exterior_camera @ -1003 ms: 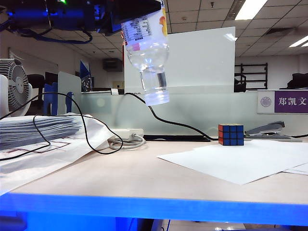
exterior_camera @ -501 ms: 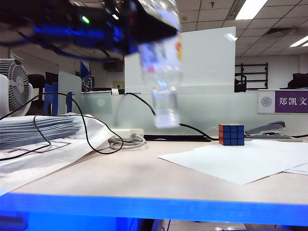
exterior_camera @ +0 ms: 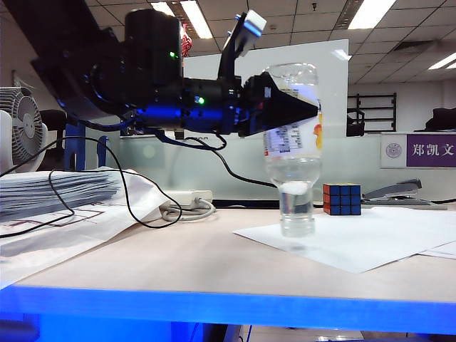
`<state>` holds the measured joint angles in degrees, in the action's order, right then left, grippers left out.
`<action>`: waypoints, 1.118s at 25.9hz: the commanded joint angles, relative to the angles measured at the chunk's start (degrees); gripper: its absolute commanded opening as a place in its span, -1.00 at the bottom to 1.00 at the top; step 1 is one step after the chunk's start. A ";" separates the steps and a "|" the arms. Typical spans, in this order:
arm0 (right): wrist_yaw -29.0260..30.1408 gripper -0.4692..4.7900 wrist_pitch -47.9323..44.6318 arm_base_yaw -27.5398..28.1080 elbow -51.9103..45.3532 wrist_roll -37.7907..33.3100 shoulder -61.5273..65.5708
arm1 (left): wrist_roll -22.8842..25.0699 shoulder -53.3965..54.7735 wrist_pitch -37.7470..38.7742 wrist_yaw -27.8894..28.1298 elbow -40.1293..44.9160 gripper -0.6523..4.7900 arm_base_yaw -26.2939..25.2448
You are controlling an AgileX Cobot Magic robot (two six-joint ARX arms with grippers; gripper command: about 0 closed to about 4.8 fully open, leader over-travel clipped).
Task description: Flip the plastic bottle upside down.
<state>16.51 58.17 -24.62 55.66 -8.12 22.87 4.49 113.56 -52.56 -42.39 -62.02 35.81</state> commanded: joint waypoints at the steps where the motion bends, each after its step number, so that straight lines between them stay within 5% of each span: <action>1: 0.22 -0.84 0.50 -0.04 0.26 -0.33 -0.02 | 6.19 1.31 -1.97 0.92 -1.92 -0.78 0.68; 5: 0.22 -0.84 0.46 -0.02 0.26 -0.33 -0.02 | 11.67 2.62 -2.03 1.88 -2.29 -0.78 0.90; 21: 0.37 -0.84 0.31 -0.04 0.26 -0.31 -0.02 | 11.45 4.52 -3.76 1.97 -2.29 -0.77 1.03; 26: 0.37 -0.84 0.31 -0.04 0.26 -0.28 -0.02 | 11.39 4.52 -4.31 2.60 -2.29 0.09 1.03; 29: 0.37 -0.84 0.31 -0.04 0.26 -0.26 -0.02 | 11.39 4.52 -4.33 2.60 -2.29 0.36 1.03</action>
<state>16.58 59.27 -24.62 55.66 -8.29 22.85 15.77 118.10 -55.92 -39.86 -64.23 36.80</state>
